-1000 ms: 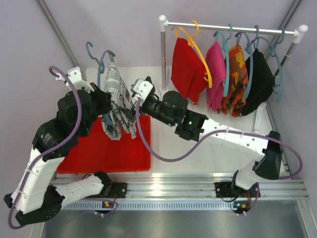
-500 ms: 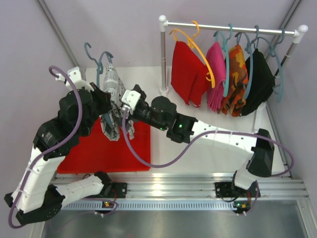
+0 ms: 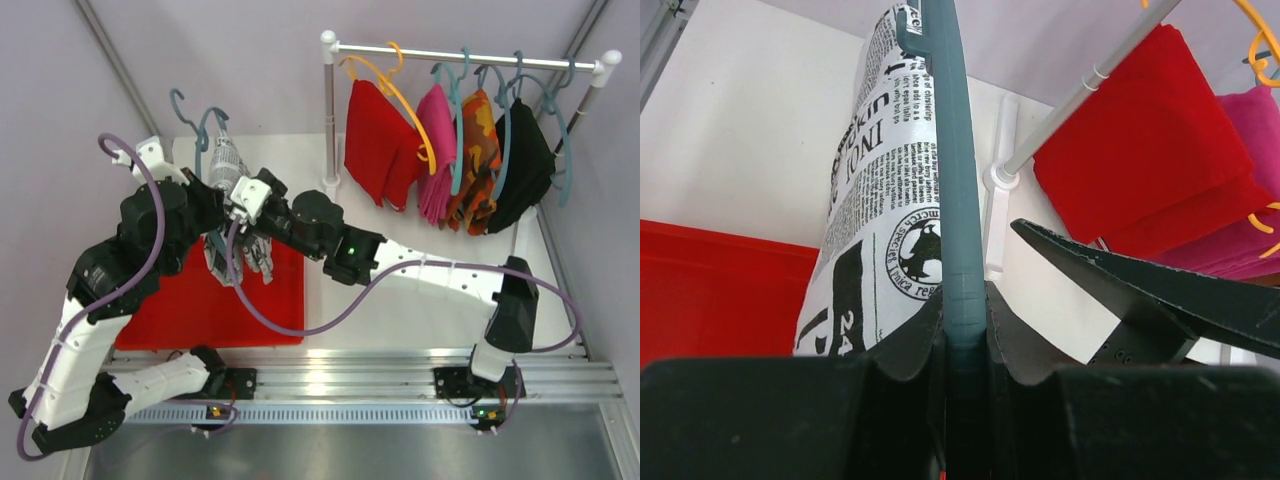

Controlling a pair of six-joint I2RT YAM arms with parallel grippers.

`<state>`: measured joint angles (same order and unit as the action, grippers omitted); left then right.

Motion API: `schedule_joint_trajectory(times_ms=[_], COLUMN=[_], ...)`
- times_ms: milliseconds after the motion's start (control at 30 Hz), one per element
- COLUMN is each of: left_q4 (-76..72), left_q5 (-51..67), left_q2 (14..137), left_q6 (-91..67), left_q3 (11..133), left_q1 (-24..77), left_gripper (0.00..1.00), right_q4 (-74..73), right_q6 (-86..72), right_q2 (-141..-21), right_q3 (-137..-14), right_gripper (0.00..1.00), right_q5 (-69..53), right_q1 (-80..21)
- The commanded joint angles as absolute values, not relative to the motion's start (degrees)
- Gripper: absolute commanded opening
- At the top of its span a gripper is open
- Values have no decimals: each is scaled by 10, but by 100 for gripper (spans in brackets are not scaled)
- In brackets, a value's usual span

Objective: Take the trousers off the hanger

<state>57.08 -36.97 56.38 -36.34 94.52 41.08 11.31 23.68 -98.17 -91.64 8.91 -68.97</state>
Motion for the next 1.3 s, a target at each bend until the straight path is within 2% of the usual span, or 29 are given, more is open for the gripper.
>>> schedule_joint_trajectory(times_ms=[0,67,233,367,433,467,533,567,700,933,1267], left_q4=[499,499,490,497,505,508,513,519,533,555,626], left_q5=[-396,-397,-379,-364,-364,-371,-385,-397,-461,-496,-541], left_q2=[542,540,538,540,538,536,531,524,511,493,453], left_q6=[-369,-369,-376,-374,-379,-385,-395,-402,-424,-494,-625], left_q3=[971,974,966,968,964,959,940,933,903,845,791], left_q1=[412,412,412,412,412,412,412,412,412,412,412], left_gripper=[0,0,0,0,0,0,0,0,0,0,0], right_q4=[128,125,128,136,143,147,162,170,196,264,360], right_q6=[292,303,300,310,309,295,277,252,216,177,173], right_q2=[-983,-982,-993,-1013,-1025,-1027,-1030,-1029,-1012,-994,-1033], right_q3=[-945,-944,-952,-966,-982,-992,-1004,-1005,-1003,-1008,-1096], right_gripper=[75,66,70,63,51,38,20,0,0,0,0], right_q5=[112,113,120,143,156,163,190,201,228,257,330], right_q1=[-702,-702,-702,-702,-702,-702,-702,-703,-703,-716,-731])
